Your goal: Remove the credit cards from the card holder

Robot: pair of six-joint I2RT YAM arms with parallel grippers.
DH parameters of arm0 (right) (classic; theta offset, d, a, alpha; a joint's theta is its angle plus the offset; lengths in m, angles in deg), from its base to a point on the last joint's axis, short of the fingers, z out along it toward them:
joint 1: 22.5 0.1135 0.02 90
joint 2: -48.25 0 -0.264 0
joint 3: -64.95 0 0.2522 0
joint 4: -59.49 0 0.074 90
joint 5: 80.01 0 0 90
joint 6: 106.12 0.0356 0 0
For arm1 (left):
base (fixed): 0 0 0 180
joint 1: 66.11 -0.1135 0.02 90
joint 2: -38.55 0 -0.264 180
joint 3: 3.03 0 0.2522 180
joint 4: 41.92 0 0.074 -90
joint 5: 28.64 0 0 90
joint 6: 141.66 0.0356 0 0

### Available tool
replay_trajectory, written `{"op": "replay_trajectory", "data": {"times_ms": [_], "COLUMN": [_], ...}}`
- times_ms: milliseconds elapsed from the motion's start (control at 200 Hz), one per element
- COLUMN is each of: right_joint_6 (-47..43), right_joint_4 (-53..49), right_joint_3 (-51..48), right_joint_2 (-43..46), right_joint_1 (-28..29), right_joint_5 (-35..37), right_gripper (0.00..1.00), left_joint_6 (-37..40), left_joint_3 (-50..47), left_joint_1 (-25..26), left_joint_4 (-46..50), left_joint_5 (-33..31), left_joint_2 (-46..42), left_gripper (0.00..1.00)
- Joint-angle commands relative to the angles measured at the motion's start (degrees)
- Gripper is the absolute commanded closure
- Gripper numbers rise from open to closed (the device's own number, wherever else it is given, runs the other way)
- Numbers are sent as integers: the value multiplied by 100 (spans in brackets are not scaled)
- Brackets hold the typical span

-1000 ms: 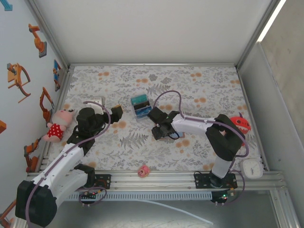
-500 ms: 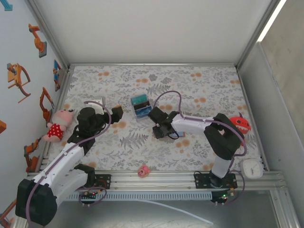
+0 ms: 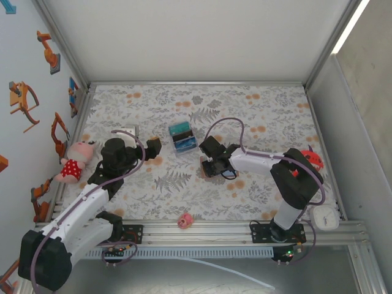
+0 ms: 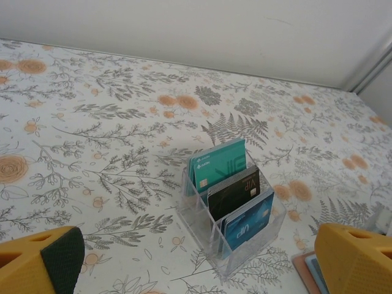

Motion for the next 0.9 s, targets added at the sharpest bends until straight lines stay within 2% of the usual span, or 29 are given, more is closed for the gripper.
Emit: {"op": "replay_trajectory", "data": {"times_ms": [0,140,361,571,896], "right_joint_6": [64,71,58,89,135], "right_joint_4": [-164,-114,245,8,-245], "right_joint_3": [-100,-101,-324,-349,-206], "right_joint_2": [33,41,324,524,648], "right_joint_1": [-16,-3,98,98,98], "right_joint_5": [-75,-386,-1110,-820,-485], "right_gripper": [77,85,85,84,75], "left_joint_6": [217,358,302,300,289], "left_joint_3": [239,270,231,275,283], "left_joint_1": [152,430,663,762,837], "left_joint_4": [26,-36,-209,-289,-496], "left_joint_5": [-38,-353,-641,-676,-832], "left_joint_2": [-66,-101,-95,50,74], "left_gripper": [3,3,3,3,3]}}
